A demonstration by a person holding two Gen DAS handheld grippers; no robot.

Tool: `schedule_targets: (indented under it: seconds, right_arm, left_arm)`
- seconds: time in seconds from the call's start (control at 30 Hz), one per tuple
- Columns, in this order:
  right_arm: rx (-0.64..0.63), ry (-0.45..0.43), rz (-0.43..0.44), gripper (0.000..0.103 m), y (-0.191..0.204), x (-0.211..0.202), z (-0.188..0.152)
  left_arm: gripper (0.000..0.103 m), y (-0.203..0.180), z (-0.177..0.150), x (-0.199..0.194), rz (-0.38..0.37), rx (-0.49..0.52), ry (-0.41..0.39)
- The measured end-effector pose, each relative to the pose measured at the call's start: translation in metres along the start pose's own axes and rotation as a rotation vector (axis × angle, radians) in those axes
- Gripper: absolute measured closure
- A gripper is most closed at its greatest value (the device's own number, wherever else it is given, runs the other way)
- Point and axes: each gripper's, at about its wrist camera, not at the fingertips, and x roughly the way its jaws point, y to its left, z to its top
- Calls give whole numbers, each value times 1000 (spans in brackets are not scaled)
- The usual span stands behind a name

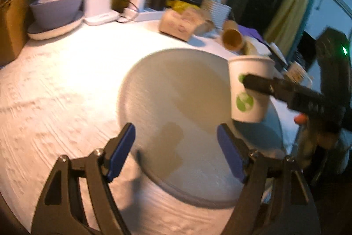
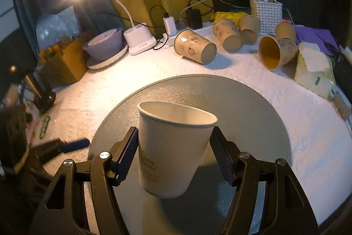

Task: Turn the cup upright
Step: 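Lower the upright cup onto the grey mat and open the right gripper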

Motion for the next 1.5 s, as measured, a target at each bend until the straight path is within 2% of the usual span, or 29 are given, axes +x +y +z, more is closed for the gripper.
schedule_targets:
  seconds: [0.27, 0.6, 0.93, 1.1, 1.5]
  right_arm:
    - [-117, -63, -43, 34, 17, 7, 4]
    - [-219, -126, -112, 34, 29, -4, -19]
    - [-203, -105, -129, 33, 30, -12, -41]
    - [-189, -94, -125, 24, 30, -18, -47]
    - [-122, -96, -133, 24, 30, -49, -64]
  left_arm:
    - [25, 7, 11, 5, 24, -33, 2]
    - [23, 3, 4, 9, 28, -43, 19]
    - [22, -8, -7, -4, 42, -20, 0]
    - [21, -16, -9, -12, 54, 3, -21]
    - [21, -38, -20, -38, 62, 76, -68]
